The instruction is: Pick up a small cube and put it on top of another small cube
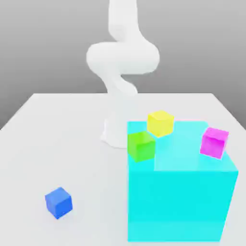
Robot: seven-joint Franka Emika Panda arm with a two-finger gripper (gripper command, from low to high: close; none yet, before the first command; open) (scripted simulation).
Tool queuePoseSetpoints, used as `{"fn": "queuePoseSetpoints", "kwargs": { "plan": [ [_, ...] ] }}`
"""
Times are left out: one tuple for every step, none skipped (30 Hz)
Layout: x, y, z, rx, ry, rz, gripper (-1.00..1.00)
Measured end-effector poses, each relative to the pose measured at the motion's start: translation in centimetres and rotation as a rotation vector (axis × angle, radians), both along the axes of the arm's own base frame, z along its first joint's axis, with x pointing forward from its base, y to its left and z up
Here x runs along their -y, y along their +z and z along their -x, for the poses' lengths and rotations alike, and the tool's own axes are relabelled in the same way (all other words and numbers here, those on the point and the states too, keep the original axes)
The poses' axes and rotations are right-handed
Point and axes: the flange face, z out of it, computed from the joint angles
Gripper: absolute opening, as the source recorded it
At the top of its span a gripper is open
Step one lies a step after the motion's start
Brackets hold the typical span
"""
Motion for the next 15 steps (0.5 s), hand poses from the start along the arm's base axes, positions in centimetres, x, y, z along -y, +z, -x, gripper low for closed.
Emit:
{"fn": "queuePoseSetpoints", "kwargs": {
  "plan": [
    [0.8,-2.1,-1.3,-0.034,-0.031,-0.008,0.0],
    [1.6,-4.1,-2.5,-0.066,-0.061,-0.017,0.0],
    [2.4,-6.2,-3.5,-0.097,-0.09,-0.025,0.0],
    [3.3,-8.2,-4.3,-0.128,-0.119,-0.035,0.0],
    [4.1,-10.3,-5.1,-0.158,-0.148,-0.044,0.0],
    [5.0,-12.4,-5.7,-0.188,-0.177,-0.054,0.0],
    [5.9,-14.5,-6.2,-0.219,-0.206,-0.064,0.0],
    [6.8,-16.7,-6.6,-0.248,-0.234,-0.075,0.0],
    [7.6,-18.8,-6.8,-0.278,-0.263,-0.086,0.0],
    [8.5,-21.0,-7.0,-0.308,-0.292,-0.098,0.0],
    [9.4,-23.1,-7.0,-0.337,-0.321,-0.11,0.0],
    [10.2,-25.3,-6.9,-0.367,-0.35,-0.122,0.0],
    [11.0,-27.4,-6.7,-0.396,-0.379,-0.135,0.0],
    [11.7,-29.5,-6.4,-0.425,-0.407,-0.149,0.0],
    [12.5,-31.6,-6.0,-0.454,-0.436,-0.163,0.0]
  ]
}}
